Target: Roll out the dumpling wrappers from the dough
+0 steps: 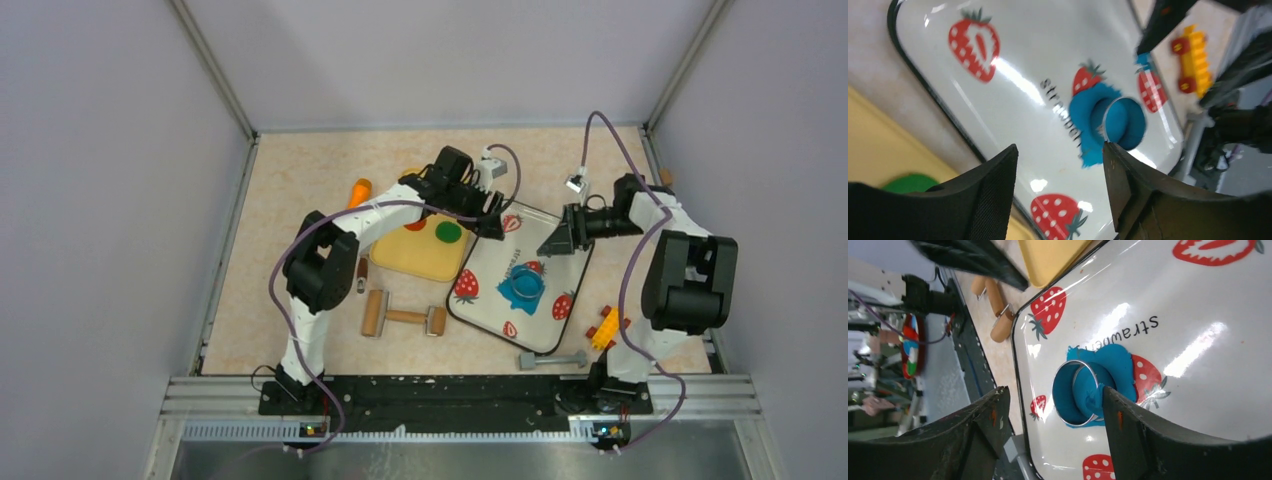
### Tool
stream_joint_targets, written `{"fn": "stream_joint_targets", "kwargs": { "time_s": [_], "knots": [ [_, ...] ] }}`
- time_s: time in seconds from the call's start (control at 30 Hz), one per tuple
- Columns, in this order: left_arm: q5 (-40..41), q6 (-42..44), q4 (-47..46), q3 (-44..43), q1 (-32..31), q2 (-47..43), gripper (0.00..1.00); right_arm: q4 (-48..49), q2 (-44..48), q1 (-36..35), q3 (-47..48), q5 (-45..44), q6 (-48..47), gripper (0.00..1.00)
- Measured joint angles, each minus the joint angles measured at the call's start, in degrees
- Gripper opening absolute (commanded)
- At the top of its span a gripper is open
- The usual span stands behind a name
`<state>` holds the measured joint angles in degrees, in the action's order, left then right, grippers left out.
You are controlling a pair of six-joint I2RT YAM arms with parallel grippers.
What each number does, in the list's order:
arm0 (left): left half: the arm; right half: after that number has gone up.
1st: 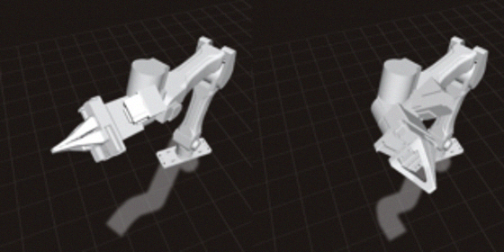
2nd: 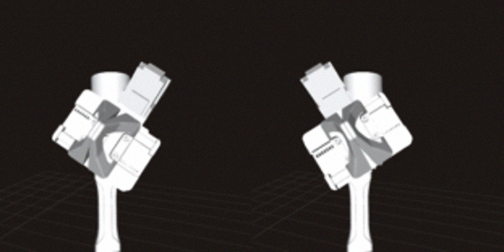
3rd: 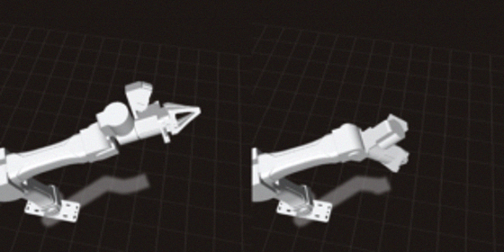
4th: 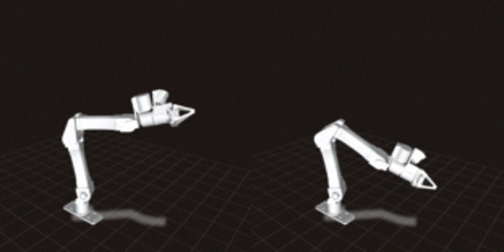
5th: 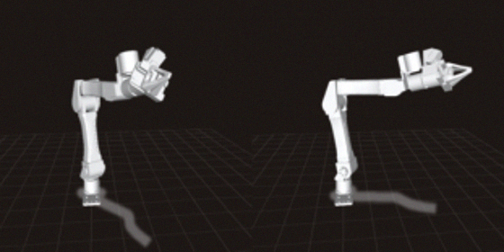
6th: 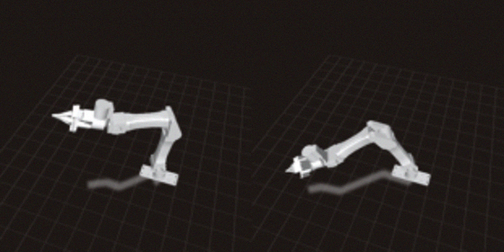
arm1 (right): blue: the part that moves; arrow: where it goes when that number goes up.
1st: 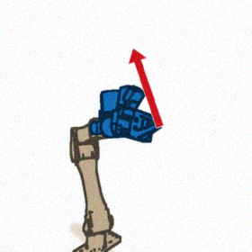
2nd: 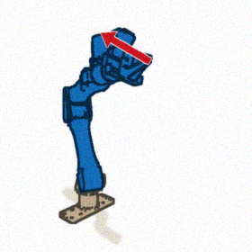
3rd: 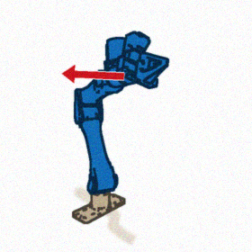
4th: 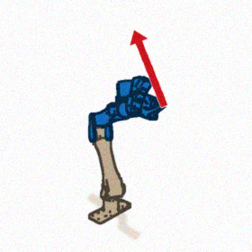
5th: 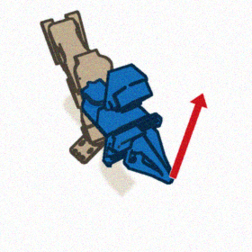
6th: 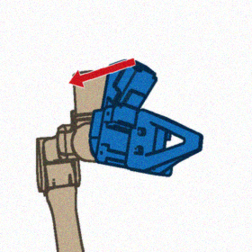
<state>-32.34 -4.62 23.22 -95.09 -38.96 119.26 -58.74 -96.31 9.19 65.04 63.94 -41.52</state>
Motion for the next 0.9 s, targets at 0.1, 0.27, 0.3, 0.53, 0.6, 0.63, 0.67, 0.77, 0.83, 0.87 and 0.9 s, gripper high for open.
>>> {"fn": "stream_joint_targets", "kwargs": {
  "time_s": [0.1,0.27,0.3,0.53,0.6,0.63,0.67,0.77,0.83,0.87,0.9],
  "knots": [
    [-4.55,-6.38,-7.04,-0.94,0.00,-0.09,0.75,6.86,-1.68,0.44,0.00,0.17,11.72,0.71],
    [-9.81,-13.79,-13.90,-4.76,-0.63,3.10,0.79,14.10,-5.11,1.07,1.18,0.61,25.40,0.72],
    [-10.45,-14.99,-15.08,-5.14,-0.74,3.91,0.79,14.84,-5.66,1.09,1.66,0.85,27.10,0.72],
    [-13.99,-21.62,-20.85,-6.01,-1.42,10.54,0.78,16.31,-6.56,1.09,4.92,2.69,31.30,0.74],
    [-14.45,-23.23,-21.92,-6.67,-1.70,12.20,0.77,15.69,-6.56,1.09,5.79,3.30,31.04,0.75],
    [-14.56,-24.06,-22.18,-7.23,-1.84,12.81,0.78,15.41,-6.58,1.09,6.08,3.50,30.88,0.76],
    [-14.56,-24.74,-22.64,-7.63,-1.92,13.25,0.78,14.80,-6.62,1.09,6.36,3.65,30.60,0.76],
    [-14.36,-27.36,-23.65,-8.41,-2.10,13.46,0.78,12.81,-6.73,1.09,6.38,4.02,29.22,0.77],
    [-14.10,-28.85,-24.65,-9.16,-2.27,13.46,0.79,11.54,-6.95,1.07,6.38,4.39,28.35,0.77],
    [-13.90,-29.62,-25.07,-9.55,-2.34,13.46,0.79,10.88,-7.02,1.07,6.38,4.68,27.91,0.77],
    [-13.55,-30.08,-25.27,-9.94,-2.45,13.46,0.79,10.54,-7.02,1.07,6.38,4.83,27.61,0.77]
  ]
}}
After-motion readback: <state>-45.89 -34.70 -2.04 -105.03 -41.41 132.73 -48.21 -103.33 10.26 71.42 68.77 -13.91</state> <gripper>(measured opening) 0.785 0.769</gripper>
